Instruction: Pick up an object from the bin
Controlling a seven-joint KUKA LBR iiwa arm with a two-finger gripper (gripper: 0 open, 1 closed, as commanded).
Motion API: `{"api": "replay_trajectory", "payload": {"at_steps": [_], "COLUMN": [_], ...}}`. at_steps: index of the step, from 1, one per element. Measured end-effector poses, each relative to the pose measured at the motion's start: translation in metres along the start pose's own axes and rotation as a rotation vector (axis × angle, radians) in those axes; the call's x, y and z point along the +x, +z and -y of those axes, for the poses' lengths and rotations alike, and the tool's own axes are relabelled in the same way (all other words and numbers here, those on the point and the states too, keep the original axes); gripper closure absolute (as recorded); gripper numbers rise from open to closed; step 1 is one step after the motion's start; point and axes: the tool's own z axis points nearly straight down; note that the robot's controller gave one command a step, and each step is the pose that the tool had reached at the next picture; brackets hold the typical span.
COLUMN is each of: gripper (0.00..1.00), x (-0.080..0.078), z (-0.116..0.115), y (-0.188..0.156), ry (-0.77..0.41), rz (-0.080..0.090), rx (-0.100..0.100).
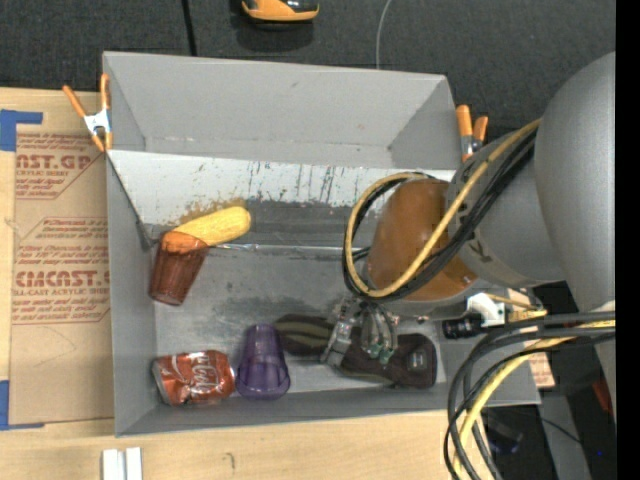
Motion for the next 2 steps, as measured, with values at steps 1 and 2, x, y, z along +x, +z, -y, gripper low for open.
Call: {"api": "replay_trajectory", "payload": {"at_steps": [1,2], "gripper": [1.00,1.00], "x": [-0.0006,-0.0003], "z": [-0.0004,-0.0004], "y": [-0.0068,-0.0129], "ry": [0.000,0.000], "rz": [0.000,0.000], "rx": [0.000,0.000]}}
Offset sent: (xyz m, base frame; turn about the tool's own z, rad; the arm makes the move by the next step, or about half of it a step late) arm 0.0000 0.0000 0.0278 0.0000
